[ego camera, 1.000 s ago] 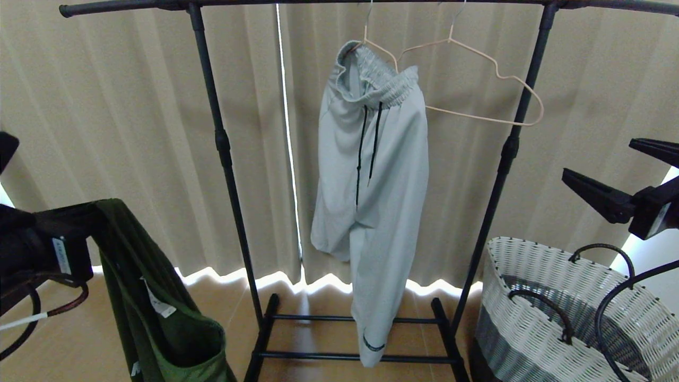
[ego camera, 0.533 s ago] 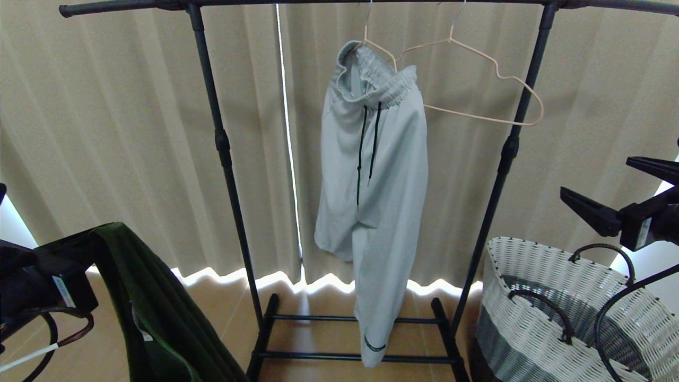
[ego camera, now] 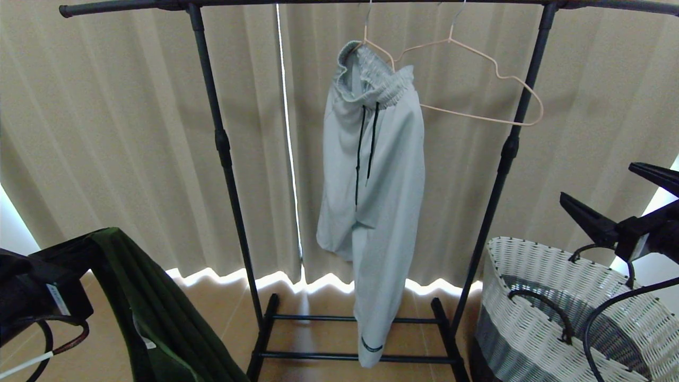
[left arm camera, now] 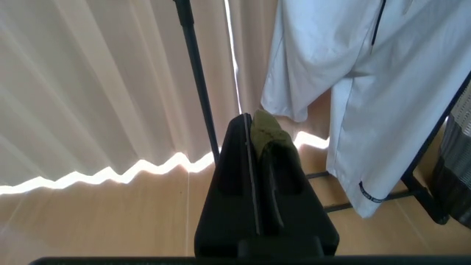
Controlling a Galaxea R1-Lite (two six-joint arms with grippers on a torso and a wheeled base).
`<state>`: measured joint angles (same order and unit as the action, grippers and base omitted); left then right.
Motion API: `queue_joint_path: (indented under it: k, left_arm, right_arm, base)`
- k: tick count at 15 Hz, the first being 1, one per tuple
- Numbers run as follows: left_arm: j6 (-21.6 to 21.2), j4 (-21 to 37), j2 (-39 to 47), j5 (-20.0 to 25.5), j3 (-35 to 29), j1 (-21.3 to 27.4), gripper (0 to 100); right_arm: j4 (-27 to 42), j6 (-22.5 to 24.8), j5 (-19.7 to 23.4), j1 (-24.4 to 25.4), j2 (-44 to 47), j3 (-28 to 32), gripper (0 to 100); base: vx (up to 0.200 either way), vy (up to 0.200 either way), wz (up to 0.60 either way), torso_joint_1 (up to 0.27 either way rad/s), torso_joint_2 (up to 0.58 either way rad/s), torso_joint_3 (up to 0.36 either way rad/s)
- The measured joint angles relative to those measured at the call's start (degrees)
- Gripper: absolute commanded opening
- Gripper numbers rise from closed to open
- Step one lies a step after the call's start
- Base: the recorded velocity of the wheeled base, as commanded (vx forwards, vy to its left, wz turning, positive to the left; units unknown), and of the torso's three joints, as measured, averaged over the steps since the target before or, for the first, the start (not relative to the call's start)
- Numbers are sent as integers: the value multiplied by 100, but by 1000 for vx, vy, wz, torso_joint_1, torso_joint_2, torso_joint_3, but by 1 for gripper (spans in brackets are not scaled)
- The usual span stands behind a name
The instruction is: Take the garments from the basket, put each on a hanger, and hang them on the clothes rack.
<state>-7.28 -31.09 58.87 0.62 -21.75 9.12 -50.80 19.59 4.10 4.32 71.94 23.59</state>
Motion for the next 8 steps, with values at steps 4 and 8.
queue_joint_path:
  k: [4,8]
  left_arm:
    - [-5,-2,-44,2,-7,5,0]
    - [-7,0,-55,2,-13,11,0]
  right_arm:
    - [-218,-115,9,-71,72,-107,100]
    - [-202,-130,2,-245,133,-110,100]
  base:
    - [0,0,0,0,0,0]
    - [0,0,0,0,0,0]
